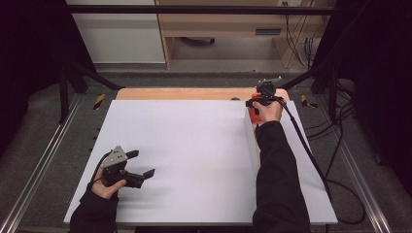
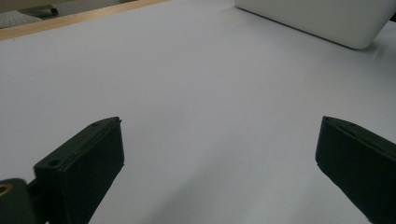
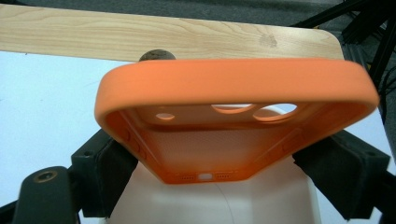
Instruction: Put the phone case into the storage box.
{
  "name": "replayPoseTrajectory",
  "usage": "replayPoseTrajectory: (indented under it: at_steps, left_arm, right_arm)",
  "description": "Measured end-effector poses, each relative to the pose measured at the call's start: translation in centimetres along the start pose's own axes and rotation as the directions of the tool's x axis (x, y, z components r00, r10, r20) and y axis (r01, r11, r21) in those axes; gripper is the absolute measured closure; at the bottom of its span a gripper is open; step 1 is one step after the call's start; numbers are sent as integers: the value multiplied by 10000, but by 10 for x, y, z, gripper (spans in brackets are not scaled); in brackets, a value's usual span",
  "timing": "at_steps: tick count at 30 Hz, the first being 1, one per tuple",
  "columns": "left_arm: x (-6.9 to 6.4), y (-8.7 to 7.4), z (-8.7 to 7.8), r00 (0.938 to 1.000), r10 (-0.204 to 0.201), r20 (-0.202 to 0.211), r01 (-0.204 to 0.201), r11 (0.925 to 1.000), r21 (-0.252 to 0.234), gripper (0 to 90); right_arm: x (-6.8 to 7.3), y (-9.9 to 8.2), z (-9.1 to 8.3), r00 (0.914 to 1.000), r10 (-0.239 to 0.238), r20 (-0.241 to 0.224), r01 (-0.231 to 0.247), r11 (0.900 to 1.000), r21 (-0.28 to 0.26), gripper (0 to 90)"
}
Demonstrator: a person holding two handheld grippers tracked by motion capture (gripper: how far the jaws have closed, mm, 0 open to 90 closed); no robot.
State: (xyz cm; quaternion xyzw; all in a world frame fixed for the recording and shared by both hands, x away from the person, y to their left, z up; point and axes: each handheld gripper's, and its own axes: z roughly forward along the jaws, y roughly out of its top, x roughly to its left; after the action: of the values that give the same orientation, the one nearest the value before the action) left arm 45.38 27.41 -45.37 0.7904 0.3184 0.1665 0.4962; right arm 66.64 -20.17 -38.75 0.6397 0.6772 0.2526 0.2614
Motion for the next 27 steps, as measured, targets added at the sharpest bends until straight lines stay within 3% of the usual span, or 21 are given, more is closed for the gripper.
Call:
replayPoseTrajectory:
  at_steps: [11, 18, 27]
  left_arm:
    - [0, 0, 0, 10000, 3, 0, -3, 10000, -8, 8]
    - [0, 0, 0, 10000, 16, 20, -16, 10000, 13, 8]
    - [-1, 0, 0, 10000, 29, 19, -29, 10000, 18, 8]
  right_arm:
    - [0, -1, 0, 10000, -89, -27, 89, 10000, -36, 146]
    - [-1, 0, 1, 9994, -147, -315, 145, 9999, -82, 36]
    - [-3, 1, -6, 9978, -374, -542, 346, 9981, -515, 7]
